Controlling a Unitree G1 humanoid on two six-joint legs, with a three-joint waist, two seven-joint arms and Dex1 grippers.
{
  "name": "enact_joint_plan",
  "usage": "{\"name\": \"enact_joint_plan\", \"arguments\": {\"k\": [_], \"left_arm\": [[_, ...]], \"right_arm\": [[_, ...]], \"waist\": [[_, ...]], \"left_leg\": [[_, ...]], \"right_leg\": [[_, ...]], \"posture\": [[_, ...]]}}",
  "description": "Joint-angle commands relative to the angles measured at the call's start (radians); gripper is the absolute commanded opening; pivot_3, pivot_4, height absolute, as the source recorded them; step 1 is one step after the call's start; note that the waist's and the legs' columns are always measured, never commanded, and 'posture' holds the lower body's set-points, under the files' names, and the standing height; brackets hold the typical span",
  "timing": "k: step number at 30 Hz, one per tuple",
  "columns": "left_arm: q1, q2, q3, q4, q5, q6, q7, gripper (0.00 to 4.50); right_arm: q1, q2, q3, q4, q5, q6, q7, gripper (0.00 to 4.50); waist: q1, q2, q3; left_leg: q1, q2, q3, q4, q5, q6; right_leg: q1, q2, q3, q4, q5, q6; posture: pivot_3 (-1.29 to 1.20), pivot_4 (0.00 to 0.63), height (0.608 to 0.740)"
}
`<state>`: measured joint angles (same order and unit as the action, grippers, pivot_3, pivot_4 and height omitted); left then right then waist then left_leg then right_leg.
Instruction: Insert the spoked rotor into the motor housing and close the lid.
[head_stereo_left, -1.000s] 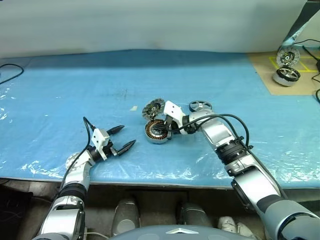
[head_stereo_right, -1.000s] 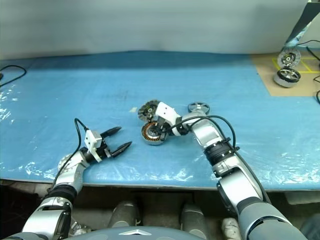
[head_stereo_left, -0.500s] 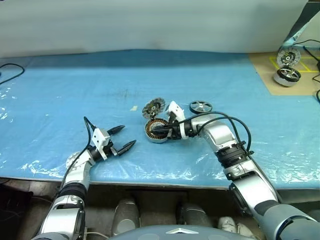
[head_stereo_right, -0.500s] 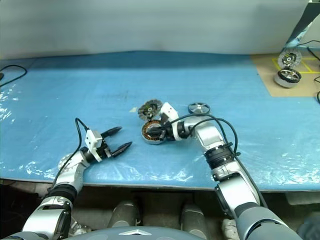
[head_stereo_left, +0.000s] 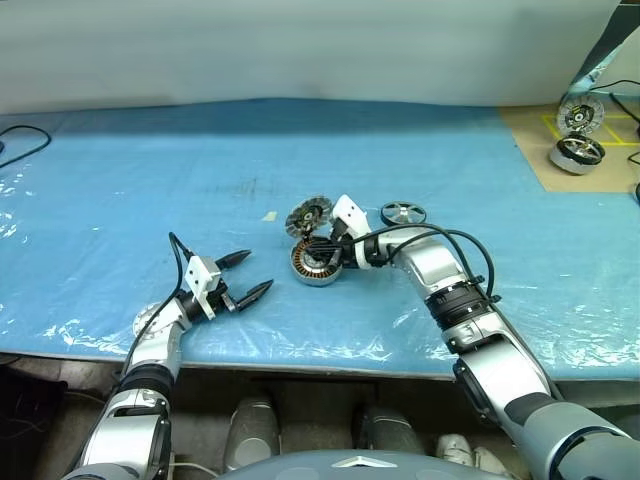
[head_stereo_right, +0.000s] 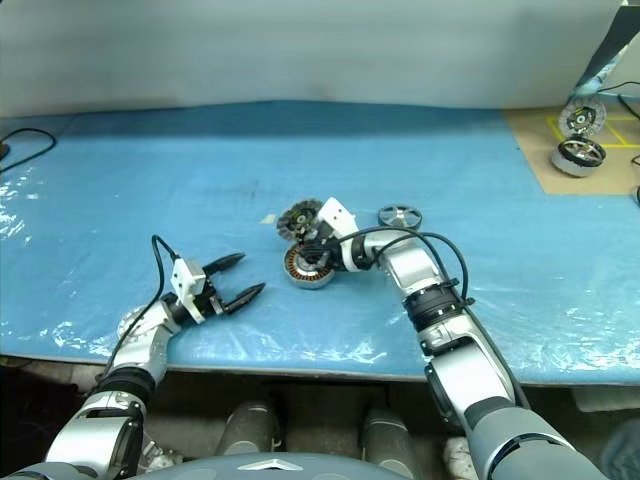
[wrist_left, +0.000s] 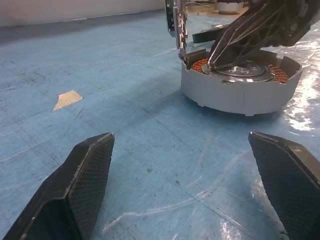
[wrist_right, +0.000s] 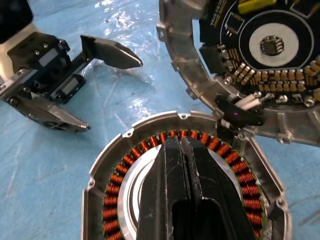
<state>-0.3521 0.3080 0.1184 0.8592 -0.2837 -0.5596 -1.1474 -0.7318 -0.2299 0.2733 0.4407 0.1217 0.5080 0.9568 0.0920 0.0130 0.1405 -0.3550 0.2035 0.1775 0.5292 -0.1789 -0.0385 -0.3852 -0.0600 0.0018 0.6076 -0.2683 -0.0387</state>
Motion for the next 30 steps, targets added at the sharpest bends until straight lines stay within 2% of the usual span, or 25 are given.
{"name": "enact_joint_plan", "arguments": {"k": [1, 7, 11, 16, 23, 30], "left_arm": [[0.031, -0.003, -0.024, 0.06, 0.034, 0.024, 0.006, 4.5], [0.031, -0.003, -0.023, 0.06, 0.033, 0.022, 0.007, 4.5], [0.031, -0.004, -0.023, 0.061, 0.032, 0.02, 0.005, 4.5], [0.03, -0.003, -0.023, 0.062, 0.03, 0.02, 0.001, 4.5], [0.026, -0.002, -0.023, 0.067, 0.032, 0.019, -0.001, 4.5], [0.023, -0.002, -0.024, 0.07, 0.033, 0.02, 0.002, 4.5]], "right_arm": [[-0.025, 0.003, -0.015, -0.002, 0.015, 0.016, 0.009, 0.04], [0.011, -0.066, 0.145, 0.06, -0.143, -0.041, 0.009, 0.04], [0.03, -0.028, 0.03, -0.068, 0.018, 0.007, 0.07, 0.04], [-0.02, 0.014, -0.132, -0.115, 0.169, 0.087, 0.051, 0.04], [-0.013, -0.015, -0.093, -0.151, 0.151, 0.085, 0.065, 0.04], [0.026, -0.055, 0.027, -0.087, 0.023, 0.003, 0.054, 0.04]], "waist": [[0.001, 0.0, 0.0], [0.001, 0.0, -0.001], [0.002, -0.001, -0.001], [0.002, -0.001, 0.0], [0.003, 0.0, 0.0], [0.003, 0.0, 0.0]], "left_leg": [[0.0, 0.0, 0.0, 0.0, 0.0, 0.0], [0.003, 0.0, 0.0, 0.0, 0.0, 0.0], [0.004, 0.0, 0.0, 0.0, 0.0, 0.0], [0.0, 0.0, 0.0, 0.0, 0.0, 0.0], [0.0, 0.0, 0.0, 0.0, 0.0, 0.0], [-0.001, 0.0, 0.0, 0.0, 0.0, 0.0]], "right_leg": [[0.0, 0.0, 0.0, 0.0, 0.0, 0.0], [0.003, 0.0, 0.0, 0.0, 0.0, 0.0], [0.005, 0.0, 0.0, -0.001, 0.0, 0.0], [0.0, 0.0, 0.0, 0.001, 0.0, 0.0], [0.0, 0.0, -0.001, 0.0, 0.0, 0.001], [0.0, 0.0, -0.001, 0.0, 0.001, 0.001]], "posture": [[0.0, 0.15, 0.74], [0.0, 0.15, 0.74], [0.0, 0.15, 0.74], [0.0, 0.15, 0.74], [0.0, 0.15, 0.74], [0.0, 0.15, 0.74]]}}
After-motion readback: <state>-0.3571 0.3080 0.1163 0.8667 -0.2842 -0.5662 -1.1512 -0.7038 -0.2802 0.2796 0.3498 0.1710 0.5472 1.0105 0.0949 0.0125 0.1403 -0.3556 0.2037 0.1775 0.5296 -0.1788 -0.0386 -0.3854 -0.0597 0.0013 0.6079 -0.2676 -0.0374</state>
